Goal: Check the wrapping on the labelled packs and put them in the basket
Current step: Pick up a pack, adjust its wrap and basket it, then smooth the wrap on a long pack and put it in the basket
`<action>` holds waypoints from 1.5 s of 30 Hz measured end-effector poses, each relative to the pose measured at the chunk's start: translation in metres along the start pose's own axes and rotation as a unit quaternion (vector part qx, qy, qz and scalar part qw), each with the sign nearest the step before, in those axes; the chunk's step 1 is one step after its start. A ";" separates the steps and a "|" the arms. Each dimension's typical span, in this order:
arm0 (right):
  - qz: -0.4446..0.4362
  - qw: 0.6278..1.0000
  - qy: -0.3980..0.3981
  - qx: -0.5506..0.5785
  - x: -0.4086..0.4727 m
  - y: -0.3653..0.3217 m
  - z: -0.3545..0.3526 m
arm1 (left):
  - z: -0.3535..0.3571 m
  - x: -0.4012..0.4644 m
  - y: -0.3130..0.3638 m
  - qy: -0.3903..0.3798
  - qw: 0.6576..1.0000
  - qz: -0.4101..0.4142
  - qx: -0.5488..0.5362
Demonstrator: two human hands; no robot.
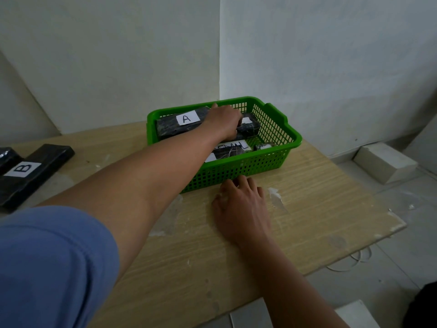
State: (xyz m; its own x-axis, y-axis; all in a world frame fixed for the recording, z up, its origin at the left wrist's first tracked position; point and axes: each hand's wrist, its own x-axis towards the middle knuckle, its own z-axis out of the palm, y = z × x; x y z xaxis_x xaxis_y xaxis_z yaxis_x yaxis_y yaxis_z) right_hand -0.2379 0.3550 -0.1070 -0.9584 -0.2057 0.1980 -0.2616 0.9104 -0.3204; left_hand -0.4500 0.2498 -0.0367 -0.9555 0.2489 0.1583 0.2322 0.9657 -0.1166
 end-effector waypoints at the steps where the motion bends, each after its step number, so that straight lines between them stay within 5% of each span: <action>1: 0.000 1.000 -0.001 0.000 0.000 0.000 0.000 | 0.000 -0.001 0.000 -0.003 1.000 -0.001 -0.004; 7: 0.005 1.000 -0.014 -0.005 -0.001 -0.002 -0.003 | -0.017 -0.018 -0.003 0.025 0.998 0.018 -0.057; 13: 0.022 1.000 -0.019 -0.007 -0.004 -0.010 -0.006 | -0.061 -0.083 -0.037 0.191 0.959 0.022 -0.206; 18: 0.027 0.999 -0.015 -0.033 -0.010 -0.019 -0.008 | -0.066 -0.193 -0.101 0.326 0.902 -0.075 -0.273; 26: 0.106 0.992 -0.036 -0.053 -0.042 -0.077 0.009 | 0.002 -0.389 -0.170 0.092 0.923 -0.272 -0.254; 35: 0.027 0.991 -0.130 -0.028 -0.075 -0.208 0.037 | 0.023 -0.444 -0.184 0.083 0.943 -0.209 -0.245; 45: -0.058 0.987 -0.148 -0.005 -0.051 -0.314 0.079 | 0.011 -0.405 -0.292 0.004 0.912 -0.386 -0.137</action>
State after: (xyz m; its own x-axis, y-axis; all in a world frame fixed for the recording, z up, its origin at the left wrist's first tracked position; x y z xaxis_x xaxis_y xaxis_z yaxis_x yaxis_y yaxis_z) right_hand -0.1155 0.0509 -0.0897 -0.9137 -0.4037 -0.0471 -0.3722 0.8777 -0.3018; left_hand -0.1327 -0.1339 -0.0773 -0.8523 -0.5139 0.0973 -0.4716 0.8355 0.2820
